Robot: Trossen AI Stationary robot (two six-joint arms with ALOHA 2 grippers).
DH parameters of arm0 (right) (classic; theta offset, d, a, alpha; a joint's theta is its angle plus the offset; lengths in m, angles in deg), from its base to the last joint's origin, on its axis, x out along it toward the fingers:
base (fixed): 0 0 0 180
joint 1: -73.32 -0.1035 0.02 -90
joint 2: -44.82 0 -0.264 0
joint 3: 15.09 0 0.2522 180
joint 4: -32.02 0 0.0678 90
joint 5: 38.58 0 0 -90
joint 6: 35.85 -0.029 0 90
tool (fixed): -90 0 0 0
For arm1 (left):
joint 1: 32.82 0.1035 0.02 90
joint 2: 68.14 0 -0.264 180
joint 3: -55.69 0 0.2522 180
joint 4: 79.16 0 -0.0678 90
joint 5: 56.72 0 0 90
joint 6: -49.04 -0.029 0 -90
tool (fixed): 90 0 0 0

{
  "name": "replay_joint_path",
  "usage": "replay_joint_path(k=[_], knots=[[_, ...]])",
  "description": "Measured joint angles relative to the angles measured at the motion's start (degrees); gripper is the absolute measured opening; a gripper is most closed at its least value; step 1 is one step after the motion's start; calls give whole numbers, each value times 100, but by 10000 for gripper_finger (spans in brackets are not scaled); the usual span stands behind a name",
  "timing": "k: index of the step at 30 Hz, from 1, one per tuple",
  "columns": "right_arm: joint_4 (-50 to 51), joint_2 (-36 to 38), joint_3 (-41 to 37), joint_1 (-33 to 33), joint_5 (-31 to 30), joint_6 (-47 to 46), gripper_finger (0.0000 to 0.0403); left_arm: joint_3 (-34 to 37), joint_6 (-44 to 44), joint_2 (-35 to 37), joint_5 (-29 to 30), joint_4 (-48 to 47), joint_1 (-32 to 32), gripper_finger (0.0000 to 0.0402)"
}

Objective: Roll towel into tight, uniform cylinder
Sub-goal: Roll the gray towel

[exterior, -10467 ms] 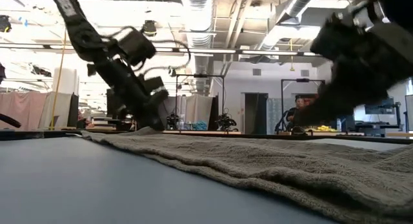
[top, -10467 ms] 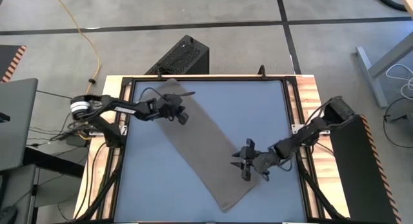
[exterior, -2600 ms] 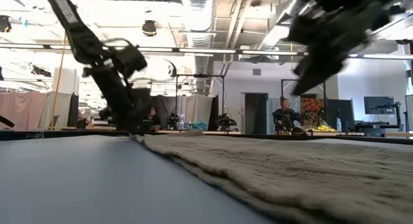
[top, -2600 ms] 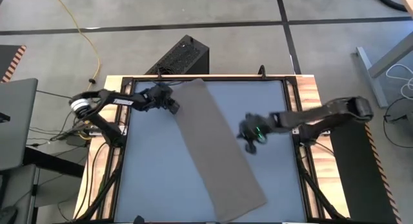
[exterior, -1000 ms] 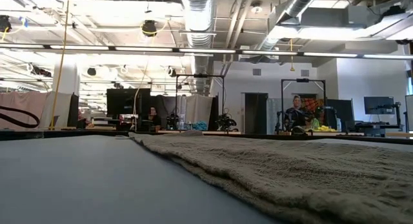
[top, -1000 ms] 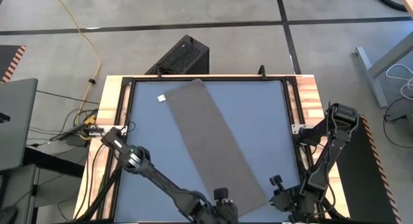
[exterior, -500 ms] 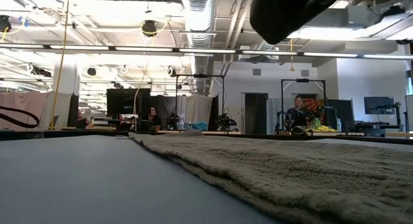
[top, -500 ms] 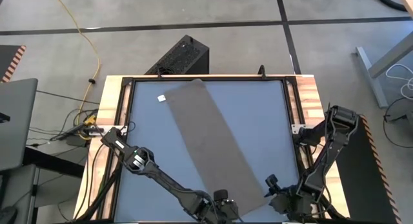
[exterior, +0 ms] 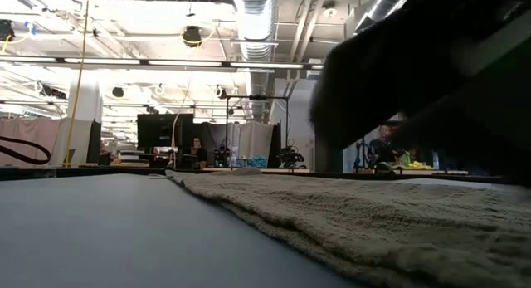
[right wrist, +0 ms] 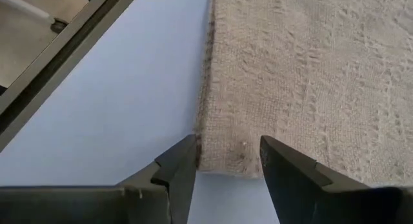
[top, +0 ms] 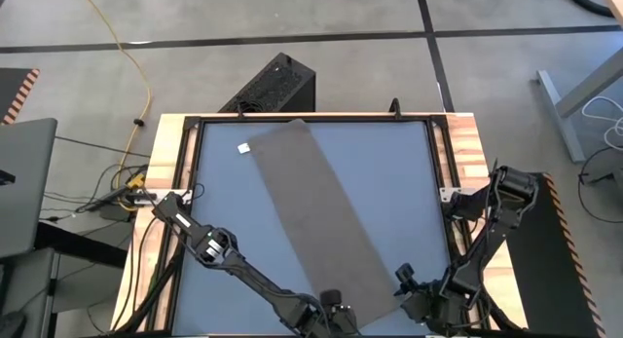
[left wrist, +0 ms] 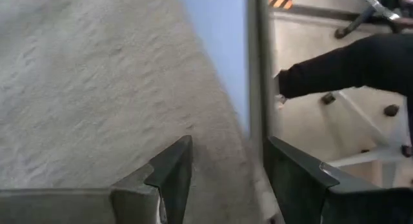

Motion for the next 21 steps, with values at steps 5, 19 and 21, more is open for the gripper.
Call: replay_joint_path(k=[5,19,21], knots=[[-70,-118,0,-22,33,-50,195,-1,17,9,22,-133,0,181],[-7,-260,3,-68,349,-799,44,-19,201,-299,99,15,41,79],[107,-128,-1,-39,444,-908,20,-16,196,-291,-71,-46,119,31]])
